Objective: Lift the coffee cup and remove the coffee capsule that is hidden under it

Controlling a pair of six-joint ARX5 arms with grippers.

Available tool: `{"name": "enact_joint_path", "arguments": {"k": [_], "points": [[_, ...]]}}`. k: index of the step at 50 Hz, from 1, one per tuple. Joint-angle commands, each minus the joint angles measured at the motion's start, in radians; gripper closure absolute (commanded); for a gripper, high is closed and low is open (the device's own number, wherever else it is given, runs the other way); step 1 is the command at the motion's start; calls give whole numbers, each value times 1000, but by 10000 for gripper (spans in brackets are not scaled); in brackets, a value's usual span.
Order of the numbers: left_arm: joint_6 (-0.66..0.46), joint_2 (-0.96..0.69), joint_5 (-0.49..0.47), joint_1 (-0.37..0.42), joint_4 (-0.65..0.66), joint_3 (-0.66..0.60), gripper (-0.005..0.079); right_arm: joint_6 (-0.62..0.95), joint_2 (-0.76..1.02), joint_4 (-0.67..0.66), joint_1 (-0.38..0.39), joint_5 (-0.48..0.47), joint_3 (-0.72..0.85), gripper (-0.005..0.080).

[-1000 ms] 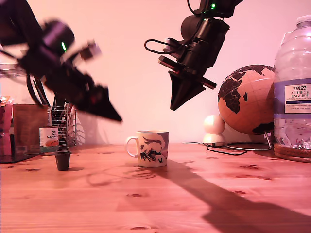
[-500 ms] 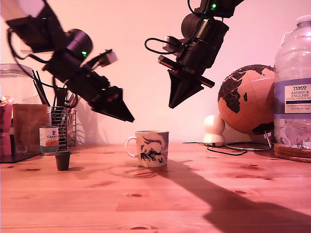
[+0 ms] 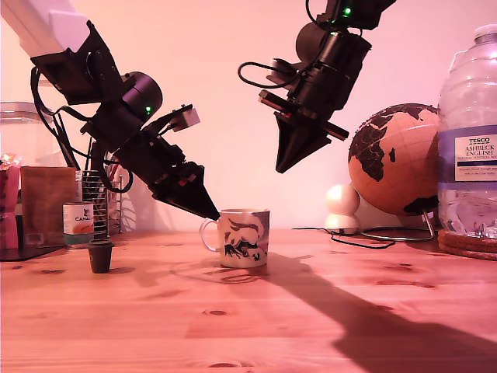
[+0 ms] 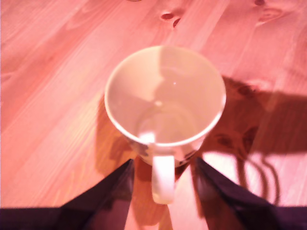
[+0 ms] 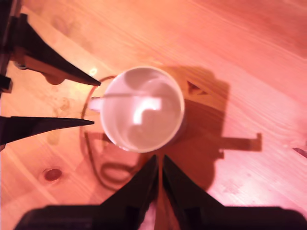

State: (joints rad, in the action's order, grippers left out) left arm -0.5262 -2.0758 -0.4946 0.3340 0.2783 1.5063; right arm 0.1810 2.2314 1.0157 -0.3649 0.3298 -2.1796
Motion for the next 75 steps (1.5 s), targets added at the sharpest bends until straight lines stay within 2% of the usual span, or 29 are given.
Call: {"name": "enact_joint_path", "arguments": {"k": [1,11,19,22,29,31,47,56,75], "points": [[-7,-47,2,7,-6,2,381,0,14,-9,0,1,-8,764],[-8,-75,6,10,-22,2,388,0,14,-9,0,2,-8,764],[-8,-77,10,13,-39,2,469,-1,14,-9,0,2,-8,764],[-7,-77,10,16,-50,3,519,-1,14,-9,0,2,-8,764],[-6,-77,1,23,-69,3,734,-1,14,-9,0,1,-8,764],[-6,-77,-3,23,-71,3,771,-1,14,-10,0,1,-8,764],[13,-77,-23,26,-68,9,764,0,14,-16,0,1,-8,764],[133,-76,-68,24,-65,41,764,0,14,-14,1,1,-8,764],[294,-76,-109,19,-6,116,764,0,14,-6,16,0,-8,764]]}}
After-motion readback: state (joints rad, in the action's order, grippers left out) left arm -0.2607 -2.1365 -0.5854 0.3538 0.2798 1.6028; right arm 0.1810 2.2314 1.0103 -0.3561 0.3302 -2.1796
